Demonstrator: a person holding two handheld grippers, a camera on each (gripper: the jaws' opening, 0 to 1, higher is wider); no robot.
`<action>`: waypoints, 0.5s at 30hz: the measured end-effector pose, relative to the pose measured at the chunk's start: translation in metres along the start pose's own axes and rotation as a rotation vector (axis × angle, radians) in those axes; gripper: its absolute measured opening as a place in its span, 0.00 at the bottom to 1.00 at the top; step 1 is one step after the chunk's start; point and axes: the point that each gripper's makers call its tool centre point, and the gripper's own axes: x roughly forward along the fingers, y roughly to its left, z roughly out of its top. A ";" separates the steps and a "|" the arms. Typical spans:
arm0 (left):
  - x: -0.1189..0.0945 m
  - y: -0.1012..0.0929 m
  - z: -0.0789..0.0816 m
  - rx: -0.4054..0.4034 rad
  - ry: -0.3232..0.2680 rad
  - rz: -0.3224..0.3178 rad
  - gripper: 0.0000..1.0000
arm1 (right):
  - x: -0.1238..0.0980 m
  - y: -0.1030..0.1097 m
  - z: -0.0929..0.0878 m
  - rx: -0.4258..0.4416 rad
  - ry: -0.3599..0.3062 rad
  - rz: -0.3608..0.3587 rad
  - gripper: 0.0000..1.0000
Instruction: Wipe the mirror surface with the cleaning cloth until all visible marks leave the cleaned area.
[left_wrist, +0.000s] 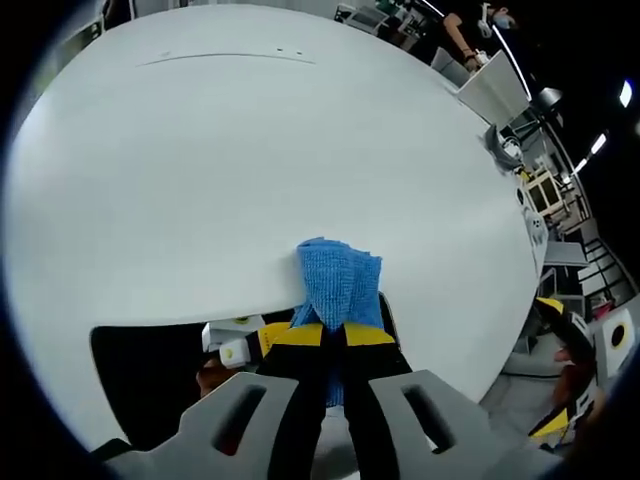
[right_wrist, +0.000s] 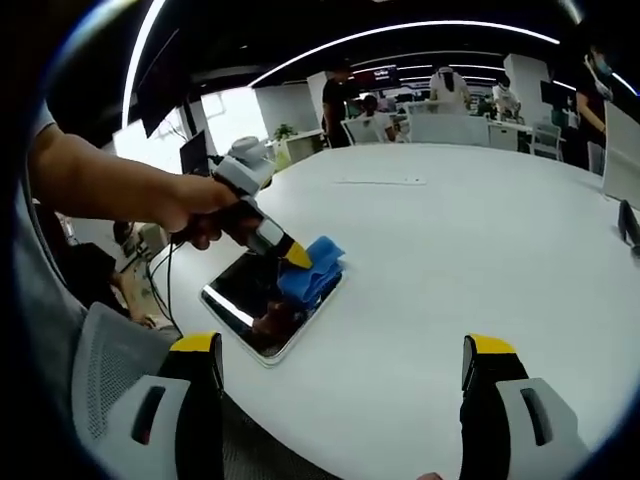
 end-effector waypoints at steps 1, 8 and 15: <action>-0.002 0.001 -0.001 -0.005 -0.001 0.001 0.02 | 0.001 0.001 0.001 -0.015 -0.001 0.001 0.99; -0.006 0.010 -0.001 -0.016 -0.008 0.014 0.02 | 0.002 0.006 0.004 -0.036 -0.009 0.021 0.99; -0.008 0.018 0.002 -0.025 -0.006 0.019 0.02 | 0.002 0.008 0.006 -0.043 -0.019 0.030 0.99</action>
